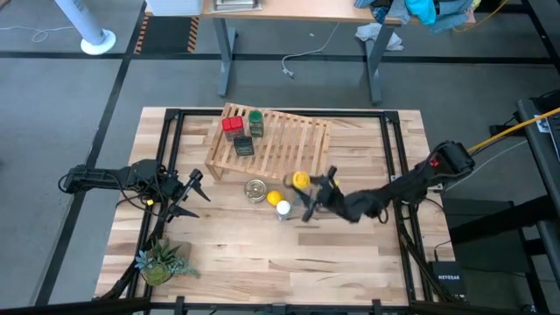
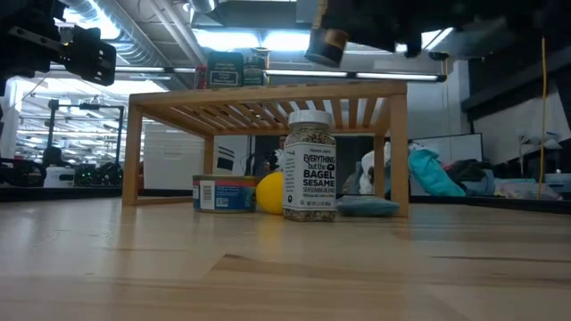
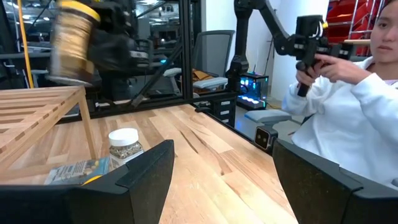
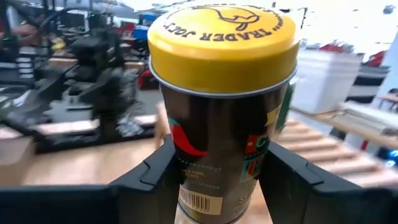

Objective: Shelf spices
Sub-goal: Put the yellow seasoning bottle on the shelf

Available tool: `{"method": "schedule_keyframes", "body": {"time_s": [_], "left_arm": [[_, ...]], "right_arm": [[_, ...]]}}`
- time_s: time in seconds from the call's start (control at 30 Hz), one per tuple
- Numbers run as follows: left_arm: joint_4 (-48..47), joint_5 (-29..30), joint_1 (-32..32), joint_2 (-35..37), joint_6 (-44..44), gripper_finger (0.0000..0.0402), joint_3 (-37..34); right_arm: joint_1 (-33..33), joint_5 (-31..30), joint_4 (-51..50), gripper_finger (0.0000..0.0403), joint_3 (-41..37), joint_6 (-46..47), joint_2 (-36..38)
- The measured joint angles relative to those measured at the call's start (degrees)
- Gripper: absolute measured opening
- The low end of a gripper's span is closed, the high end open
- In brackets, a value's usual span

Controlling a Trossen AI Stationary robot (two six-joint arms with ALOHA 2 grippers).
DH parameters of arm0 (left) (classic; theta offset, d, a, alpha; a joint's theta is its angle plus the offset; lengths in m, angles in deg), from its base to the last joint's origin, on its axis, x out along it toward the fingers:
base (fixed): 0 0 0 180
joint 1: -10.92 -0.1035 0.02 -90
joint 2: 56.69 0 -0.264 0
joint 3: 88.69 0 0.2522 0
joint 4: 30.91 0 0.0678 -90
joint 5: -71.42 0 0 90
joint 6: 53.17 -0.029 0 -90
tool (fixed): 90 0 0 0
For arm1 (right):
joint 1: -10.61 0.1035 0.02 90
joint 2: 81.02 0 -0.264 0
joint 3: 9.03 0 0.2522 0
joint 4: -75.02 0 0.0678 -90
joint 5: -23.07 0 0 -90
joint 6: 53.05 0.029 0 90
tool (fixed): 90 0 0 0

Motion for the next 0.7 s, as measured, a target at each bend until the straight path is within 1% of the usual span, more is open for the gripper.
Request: {"method": "schedule_keyframes", "body": {"time_s": [0.13,0.27,0.33,0.43,0.5,0.6,0.7], "left_arm": [[0.00,0.00,0.00,0.01,0.00,0.0266,0.00],[0.00,-0.01,0.00,0.02,0.00,0.0266,0.00],[0.00,0.01,0.02,0.02,0.00,0.0266,0.00],[0.00,-0.01,0.00,0.02,0.00,0.0266,0.00],[0.00,0.01,0.00,0.02,0.00,0.0266,0.00],[0.00,-0.01,0.00,0.02,0.00,0.0266,0.00],[0.00,0.01,0.00,0.02,0.00,0.0266,0.00]], "right_arm": [[-5.96,3.18,-2.28,0.0179,2.83,-3.85,2.36],[-13.03,8.36,-11.64,0.0179,7.37,-1.96,3.54],[-16.55,13.38,-17.81,0.0179,10.32,1.27,3.54],[-21.90,23.56,-26.81,0.0179,15.17,5.30,3.47],[-24.61,28.13,-29.89,0.0182,17.50,6.45,2.89],[-27.26,29.98,-32.94,0.0192,19.45,8.60,2.23],[-28.62,31.02,-34.88,0.0192,19.69,10.08,1.81]]}}
